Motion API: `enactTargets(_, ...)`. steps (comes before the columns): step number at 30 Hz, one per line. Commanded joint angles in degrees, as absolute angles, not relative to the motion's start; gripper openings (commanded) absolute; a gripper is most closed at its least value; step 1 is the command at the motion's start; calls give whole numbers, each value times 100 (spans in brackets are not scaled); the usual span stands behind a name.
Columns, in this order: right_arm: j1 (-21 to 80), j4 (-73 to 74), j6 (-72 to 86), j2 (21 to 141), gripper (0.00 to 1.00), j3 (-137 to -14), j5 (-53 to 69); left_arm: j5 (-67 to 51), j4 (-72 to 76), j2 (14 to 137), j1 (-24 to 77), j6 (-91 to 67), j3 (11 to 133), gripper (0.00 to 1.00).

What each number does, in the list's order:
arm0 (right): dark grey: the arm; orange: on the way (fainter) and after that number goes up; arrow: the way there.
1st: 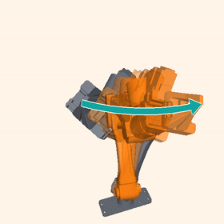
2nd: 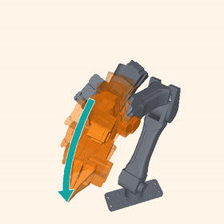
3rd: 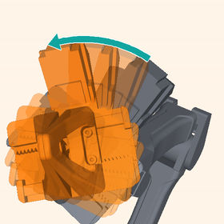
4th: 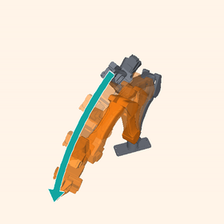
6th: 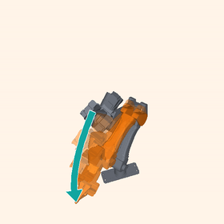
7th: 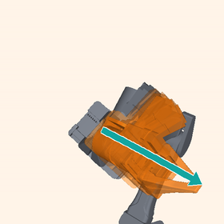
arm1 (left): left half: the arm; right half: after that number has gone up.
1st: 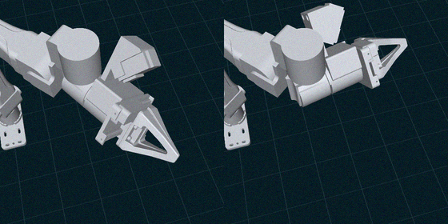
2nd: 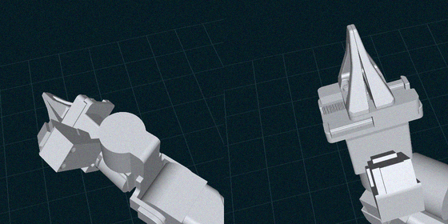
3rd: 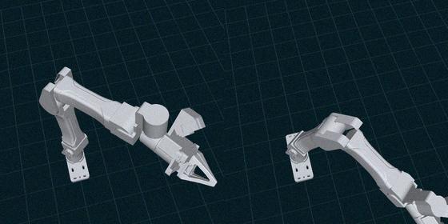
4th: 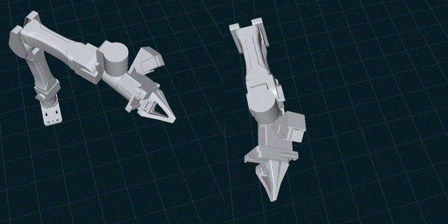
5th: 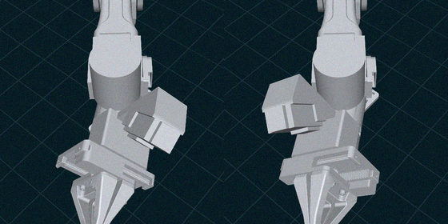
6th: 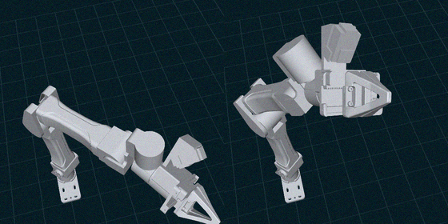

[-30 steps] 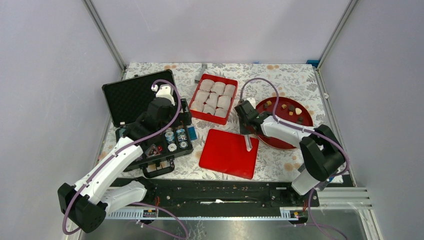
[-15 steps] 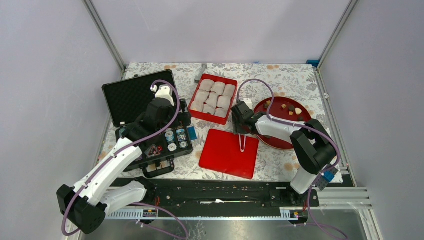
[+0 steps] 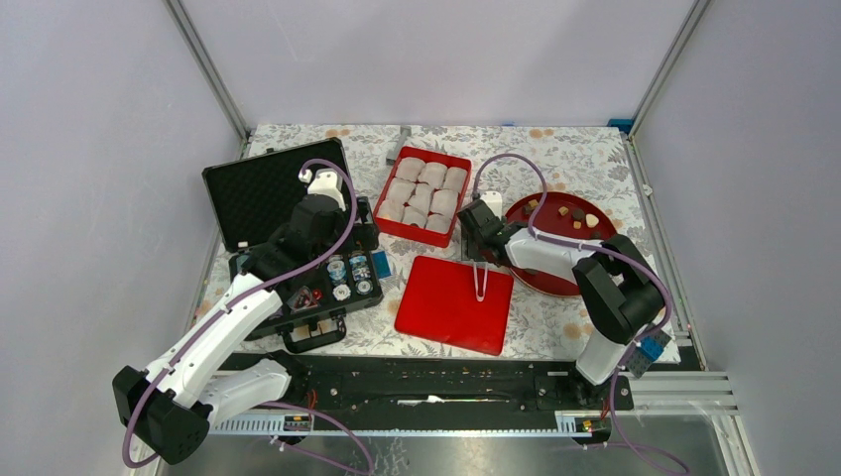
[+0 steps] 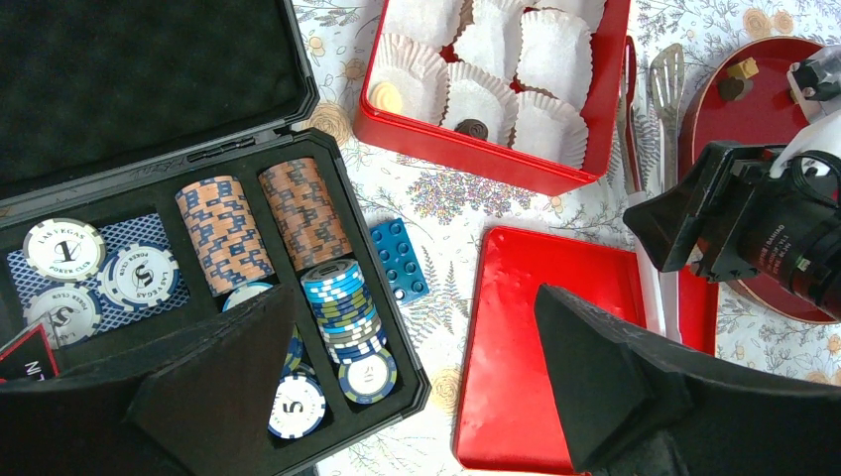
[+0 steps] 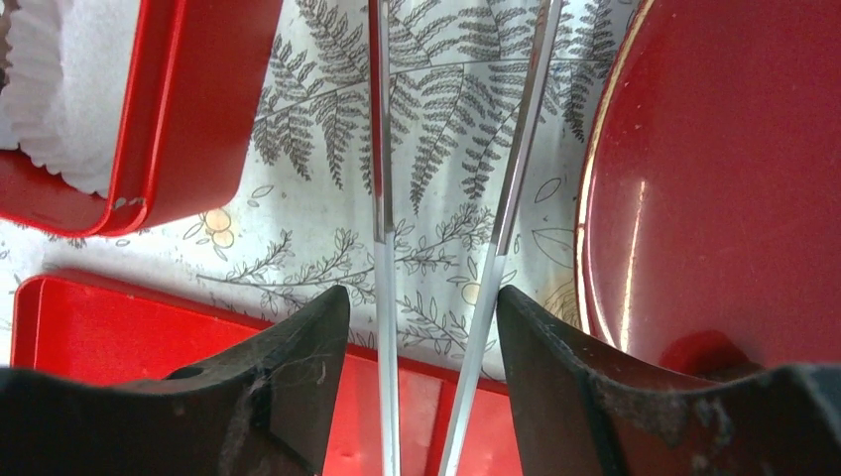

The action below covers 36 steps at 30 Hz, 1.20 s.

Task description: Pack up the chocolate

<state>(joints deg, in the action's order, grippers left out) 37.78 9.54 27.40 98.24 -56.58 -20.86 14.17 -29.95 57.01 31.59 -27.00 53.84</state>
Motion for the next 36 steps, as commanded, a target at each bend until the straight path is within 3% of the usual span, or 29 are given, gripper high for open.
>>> enactTargets(1,3834,706,2919,10010,61,-5685,-2451,1489,-2848,5587,3137,-2654,5361,99)
enactTargets(9,3830,600,3003,10233,62,-5572,-2408,1495,-2848,5581,3131,-2650,5345,99)
enactTargets(16,3835,685,2999,10211,47,-5645,-2350,1498,-2848,5608,3134,-2604,5378,99)
enactTargets(20,3837,981,2869,9755,32,-5854,-2338,1498,-2848,5620,3132,-2599,5370,99)
enactTargets(25,3844,1557,2595,9044,32,-6049,-2647,1491,-2802,5634,3133,-2602,5343,99)
enactTargets(31,3772,1898,2412,7912,24,-5866,-2606,1370,-2733,5755,3133,-2645,5311,99)
enactTargets(36,3226,2389,2320,7187,24,-5558,-2510,1431,-2698,5731,3134,-2570,5397,99)
